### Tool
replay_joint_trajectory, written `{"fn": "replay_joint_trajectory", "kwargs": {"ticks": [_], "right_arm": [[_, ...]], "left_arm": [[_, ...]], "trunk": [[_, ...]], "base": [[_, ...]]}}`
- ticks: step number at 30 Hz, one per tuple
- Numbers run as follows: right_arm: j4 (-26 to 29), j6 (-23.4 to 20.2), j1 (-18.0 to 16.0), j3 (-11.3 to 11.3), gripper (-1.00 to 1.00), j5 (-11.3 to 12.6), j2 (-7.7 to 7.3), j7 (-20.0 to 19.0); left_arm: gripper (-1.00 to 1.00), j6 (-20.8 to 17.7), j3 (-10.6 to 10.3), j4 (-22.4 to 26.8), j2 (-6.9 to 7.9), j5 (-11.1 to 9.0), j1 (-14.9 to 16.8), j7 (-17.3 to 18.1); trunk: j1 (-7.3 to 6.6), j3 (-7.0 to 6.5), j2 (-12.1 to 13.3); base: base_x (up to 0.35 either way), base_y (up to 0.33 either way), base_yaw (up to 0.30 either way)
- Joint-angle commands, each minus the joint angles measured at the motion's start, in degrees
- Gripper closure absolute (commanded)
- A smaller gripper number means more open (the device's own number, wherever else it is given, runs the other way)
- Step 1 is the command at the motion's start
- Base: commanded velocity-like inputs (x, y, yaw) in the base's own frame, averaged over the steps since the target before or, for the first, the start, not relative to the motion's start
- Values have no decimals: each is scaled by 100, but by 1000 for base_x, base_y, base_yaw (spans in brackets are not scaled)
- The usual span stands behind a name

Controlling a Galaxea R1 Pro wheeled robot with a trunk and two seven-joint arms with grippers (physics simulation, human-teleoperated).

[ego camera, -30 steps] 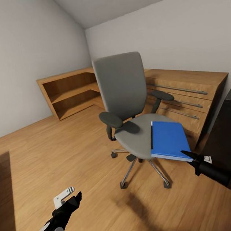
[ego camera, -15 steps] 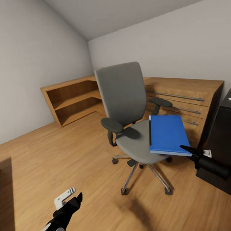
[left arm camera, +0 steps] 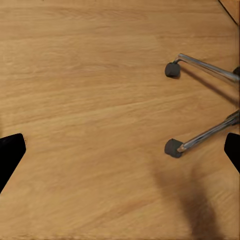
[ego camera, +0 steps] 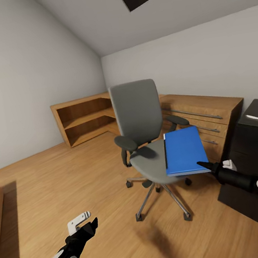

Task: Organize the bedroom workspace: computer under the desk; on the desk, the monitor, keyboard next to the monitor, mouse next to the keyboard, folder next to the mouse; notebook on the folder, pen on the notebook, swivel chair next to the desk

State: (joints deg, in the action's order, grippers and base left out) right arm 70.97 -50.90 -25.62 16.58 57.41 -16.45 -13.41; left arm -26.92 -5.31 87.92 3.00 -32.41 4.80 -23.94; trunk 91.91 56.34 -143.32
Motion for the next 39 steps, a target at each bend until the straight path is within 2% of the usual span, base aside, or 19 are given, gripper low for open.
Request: {"fn": "replay_joint_trajectory", "kwargs": {"ticks": [1,5,7,8,9,10,11,12,16,18,19,21,23,28,34,39], "right_arm": [[14,-22,-4,11,100,-69,43,-33],[47,-16,-4,12,100,-99,132,-1],[89,-11,-4,12,100,-195,146,75],[173,-7,-4,10,100,-313,148,152],[402,-5,-4,7,100,-595,155,298],[487,-5,-4,6,100,-701,158,338],[704,-3,7,5,100,-1001,171,425],[794,-3,25,4,100,-1148,176,462],[923,-6,62,4,100,-1356,184,572],[1016,-11,68,-18,100,-1453,184,817],[1125,-11,70,-77,100,-1546,185,1035],[1408,-6,76,-334,100,-1792,186,1551],[1557,-2,85,-541,100,-1913,186,1850],[1714,10,244,-846,100,-2041,178,2125],[1726,86,291,-912,100,-2037,178,2142],[1735,106,299,-918,100,-1996,181,1758]], "left_arm": [[-100,-6,-14,7,4,-60,4,-59],[-100,-2,-14,6,0,-63,3,-63],[-100,1,-18,5,0,-58,3,-71],[-100,2,-20,-3,-1,-60,3,-76],[-100,2,-20,-23,-1,-62,3,-80],[-100,2,-19,-28,-1,-62,3,-81],[-100,3,-18,-45,-1,-63,3,-83],[-100,3,-20,-55,-1,-60,3,-84],[-100,3,-26,-75,-7,-46,5,-84],[-100,3,-26,-79,-9,16,6,-85],[-100,3,-25,-80,-9,55,6,-88],[-100,3,-24,-84,-9,105,6,-91],[-100,3,-28,-120,-10,124,7,-92],[-100,11,-39,-290,-10,153,5,-85],[-100,11,-40,-308,-15,156,4,-85],[-100,7,-40,-451,-18,148,4,-85]], "trunk": [[-7,-17,-1],[-17,-106,4],[-22,-150,7],[-30,-171,19],[-52,-189,59],[-74,-207,99],[-96,-225,139],[-118,-243,179],[-205,-315,339],[-249,-351,420],[-271,-369,460],[-315,-405,540],[-359,-441,620],[-469,-530,821],[-601,-638,1061],[-711,-728,1262]], "base": [[-308,0,0],[-272,0,0],[-94,0,0],[-47,0,0],[-24,0,0],[-19,0,0],[-10,0,0],[-6,0,0],[-3,0,0],[-1,0,0],[0,0,0],[0,0,0],[0,0,0],[0,0,0],[0,0,0],[0,0,0]]}}
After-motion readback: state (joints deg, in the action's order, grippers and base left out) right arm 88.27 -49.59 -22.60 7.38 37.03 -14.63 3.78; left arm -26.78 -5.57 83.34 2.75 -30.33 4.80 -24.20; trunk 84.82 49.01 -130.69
